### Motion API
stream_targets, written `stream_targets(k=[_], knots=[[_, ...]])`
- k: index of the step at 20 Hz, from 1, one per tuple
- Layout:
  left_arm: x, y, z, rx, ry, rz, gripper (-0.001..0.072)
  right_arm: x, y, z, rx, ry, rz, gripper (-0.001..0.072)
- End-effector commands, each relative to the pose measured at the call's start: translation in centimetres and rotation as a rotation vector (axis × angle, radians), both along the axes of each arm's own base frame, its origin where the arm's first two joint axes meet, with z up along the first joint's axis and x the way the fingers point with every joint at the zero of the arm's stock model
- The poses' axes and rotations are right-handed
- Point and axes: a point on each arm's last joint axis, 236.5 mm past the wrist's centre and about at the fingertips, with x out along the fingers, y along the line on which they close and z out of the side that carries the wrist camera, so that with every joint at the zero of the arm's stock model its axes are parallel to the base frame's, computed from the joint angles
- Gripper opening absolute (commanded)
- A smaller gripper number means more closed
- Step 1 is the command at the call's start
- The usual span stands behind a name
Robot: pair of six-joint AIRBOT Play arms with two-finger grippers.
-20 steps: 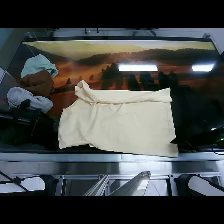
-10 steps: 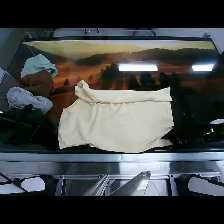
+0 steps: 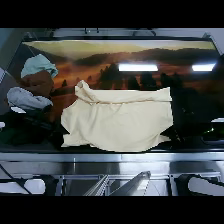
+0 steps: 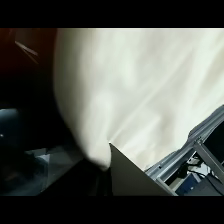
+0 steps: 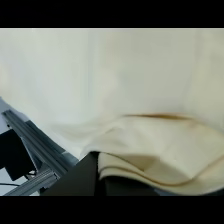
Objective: Fold the shirts.
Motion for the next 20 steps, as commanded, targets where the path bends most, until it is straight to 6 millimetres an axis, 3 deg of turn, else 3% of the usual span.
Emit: stream_targets(k=[1,4,6,8,10,12,14,17,20], knots=[[0.2,-3.1,1.9,-0.150,0.002,-0.066,0.0016,-0.2,0.5,1.2,0.045,0.002,0.021,0.0025],[3.3,-2.6,6.4,-0.200,-0.117,-0.040,0.0016,0.6,0.2,3.6,0.072,-0.002,0.030,0.0025],[6.2,-2.1,11.8,-0.252,-0.280,0.014,0.0018,1.8,0.0,7.4,0.122,-0.046,0.041,0.0025],[8.2,-2.2,20.2,-0.384,-0.511,0.040,0.0018,4.5,0.0,14.5,0.227,-0.234,0.001,0.0025],[8.1,-2.5,29.5,-0.530,-0.763,0.033,0.0018,7.6,-0.7,23.3,0.319,-0.512,-0.103,0.0025],[6.2,-2.6,38.8,-0.637,-1.017,0.009,0.0019,8.7,-2.3,33.8,0.399,-0.827,-0.206,0.0025],[3.2,-2.9,45.9,-0.661,-1.242,-0.034,0.0019,7.6,-3.3,42.5,0.374,-1.098,-0.267,0.0026],[-2.3,-4.5,52.7,-0.576,-1.507,-0.146,0.0019,4.6,-2.5,49.8,0.200,-1.356,-0.303,0.0025],[-6.5,-6.3,55.3,-0.375,-1.665,-0.222,0.0020,1.3,-0.5,54.1,0.055,-1.552,-0.298,0.0025]])
